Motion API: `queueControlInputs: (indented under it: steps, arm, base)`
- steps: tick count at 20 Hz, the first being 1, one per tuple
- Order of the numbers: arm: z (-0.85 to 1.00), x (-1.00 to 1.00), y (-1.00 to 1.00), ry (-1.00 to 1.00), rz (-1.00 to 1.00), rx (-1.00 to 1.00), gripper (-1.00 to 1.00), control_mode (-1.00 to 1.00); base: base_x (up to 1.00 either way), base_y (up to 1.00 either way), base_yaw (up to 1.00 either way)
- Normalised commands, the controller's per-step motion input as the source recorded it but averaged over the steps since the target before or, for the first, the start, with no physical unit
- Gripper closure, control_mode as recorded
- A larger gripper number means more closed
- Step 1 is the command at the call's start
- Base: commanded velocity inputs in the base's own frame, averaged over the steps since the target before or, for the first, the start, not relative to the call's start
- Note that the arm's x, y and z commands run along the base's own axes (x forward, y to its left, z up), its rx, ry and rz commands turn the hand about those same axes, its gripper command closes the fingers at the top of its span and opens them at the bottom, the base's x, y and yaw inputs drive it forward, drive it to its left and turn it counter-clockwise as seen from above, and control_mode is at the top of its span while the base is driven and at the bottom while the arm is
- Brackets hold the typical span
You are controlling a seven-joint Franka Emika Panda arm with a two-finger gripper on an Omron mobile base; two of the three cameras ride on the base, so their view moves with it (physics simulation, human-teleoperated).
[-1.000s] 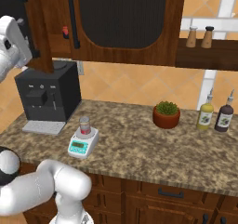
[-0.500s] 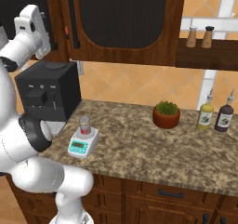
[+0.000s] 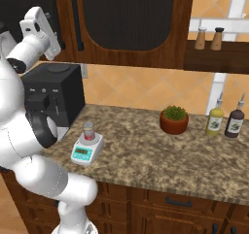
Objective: Pick the canned food and place it on the digital scale for weighing, and close the cabinet.
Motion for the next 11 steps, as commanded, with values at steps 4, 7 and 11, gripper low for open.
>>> queueControlInputs:
  steps: [4, 7, 11]
  arm:
    - [-0.11, 1.0, 0.06, 0.17, -0.22, -0.03, -1.0, -1.0]
    - [-0.18, 0.62, 0.0, -0.03, -0.15, -0.01, -1.0, -1.0]
    - [-0.48, 0.54, -0.01, -0.04, -0.23, -0.06, -1.0, -1.0]
  base:
    - [0.0, 0.0, 0.0]
    - [0.0, 0.0, 0.0]
    - [0.0, 0.0, 0.0]
